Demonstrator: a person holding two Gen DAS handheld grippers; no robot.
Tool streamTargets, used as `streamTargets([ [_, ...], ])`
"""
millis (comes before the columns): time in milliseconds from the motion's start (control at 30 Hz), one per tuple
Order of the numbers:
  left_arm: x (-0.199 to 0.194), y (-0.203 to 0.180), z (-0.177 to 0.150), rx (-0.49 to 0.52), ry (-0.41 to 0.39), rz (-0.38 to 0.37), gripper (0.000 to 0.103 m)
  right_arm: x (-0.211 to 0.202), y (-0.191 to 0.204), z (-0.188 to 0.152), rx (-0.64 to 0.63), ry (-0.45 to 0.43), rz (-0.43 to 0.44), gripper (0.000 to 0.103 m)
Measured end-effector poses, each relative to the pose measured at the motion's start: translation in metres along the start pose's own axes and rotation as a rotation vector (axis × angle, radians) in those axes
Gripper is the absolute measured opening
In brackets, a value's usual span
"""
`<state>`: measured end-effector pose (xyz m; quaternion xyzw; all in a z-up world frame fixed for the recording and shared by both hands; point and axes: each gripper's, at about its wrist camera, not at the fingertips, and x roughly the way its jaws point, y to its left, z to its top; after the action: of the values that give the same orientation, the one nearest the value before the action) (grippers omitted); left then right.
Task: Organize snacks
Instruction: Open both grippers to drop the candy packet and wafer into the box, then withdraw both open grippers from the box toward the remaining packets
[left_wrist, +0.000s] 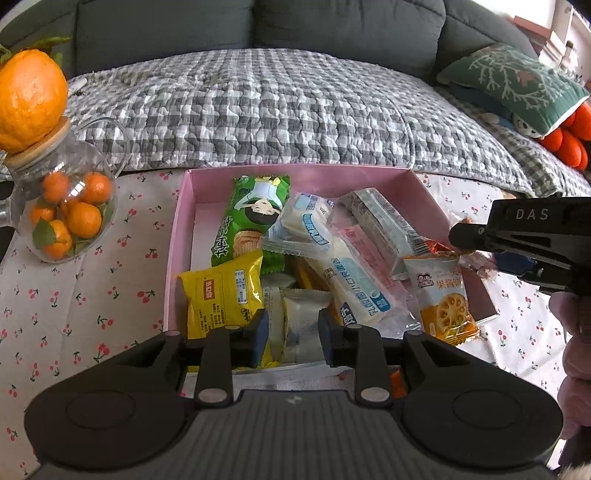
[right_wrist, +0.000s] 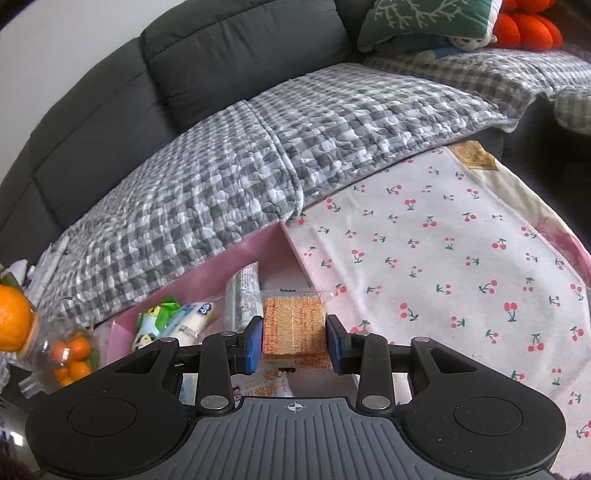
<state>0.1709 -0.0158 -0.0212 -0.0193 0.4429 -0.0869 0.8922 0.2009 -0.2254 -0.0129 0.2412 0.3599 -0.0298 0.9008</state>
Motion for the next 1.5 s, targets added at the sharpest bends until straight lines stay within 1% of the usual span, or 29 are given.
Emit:
streamTargets([
  [67,-0.001,-0.001,0.000,0.007,-0.005,-0.004,0.032,-0.002,-0.003,0.002,0.021,0.003,0.015,0.040],
  [167,-0.003,-0.003,0.000,0.022,-0.012,-0.002,0.037,-0.005,-0.006,0.004,0.045,0.006,0.044,0.047],
  [267,-0.004,-0.004,0.000,0.031,-0.017,-0.002,0.043,-0.008,-0.006,0.004,0.041,0.001,0.040,0.048],
  [333,-0.006,-0.003,-0.001,0.031,-0.020,-0.003,0.052,-0.010,-0.007,0.005,0.046,0.006,0.042,0.050],
  [367,-0.007,-0.003,-0.001,0.031,-0.021,-0.003,0.054,-0.011,-0.008,0.005,0.050,0.008,0.042,0.052],
  [467,-0.011,-0.004,-0.002,0.040,-0.024,-0.007,0.061,-0.016,-0.008,0.005,0.046,0.015,0.045,0.053],
  [533,-0.015,-0.005,-0.005,0.052,-0.027,-0.008,0.068,-0.021,-0.007,0.004,0.032,0.024,0.045,0.053],
  [667,-0.025,-0.007,-0.011,0.071,-0.025,-0.016,0.077,-0.034,-0.005,0.000,-0.013,0.035,0.049,0.068],
  [833,-0.035,-0.007,-0.019,0.072,-0.009,-0.020,0.090,-0.052,-0.004,-0.010,-0.105,0.047,0.038,0.077],
  [967,-0.041,-0.011,-0.028,0.103,0.012,-0.008,0.094,-0.061,-0.003,-0.023,-0.179,0.074,0.012,0.082],
  [1067,-0.044,-0.013,-0.035,0.126,0.037,0.021,0.096,-0.062,-0.002,-0.032,-0.217,0.107,-0.032,0.083],
  [1133,-0.045,-0.014,-0.039,0.135,0.049,0.031,0.096,-0.063,-0.003,-0.038,-0.230,0.125,-0.043,0.083],
  [1300,-0.051,-0.015,-0.048,0.129,0.062,0.012,0.098,-0.066,-0.007,-0.049,-0.265,0.147,-0.058,0.083],
  [1500,-0.048,-0.020,-0.054,0.121,0.080,0.001,0.098,-0.067,-0.011,-0.057,-0.300,0.168,-0.084,0.083],
])
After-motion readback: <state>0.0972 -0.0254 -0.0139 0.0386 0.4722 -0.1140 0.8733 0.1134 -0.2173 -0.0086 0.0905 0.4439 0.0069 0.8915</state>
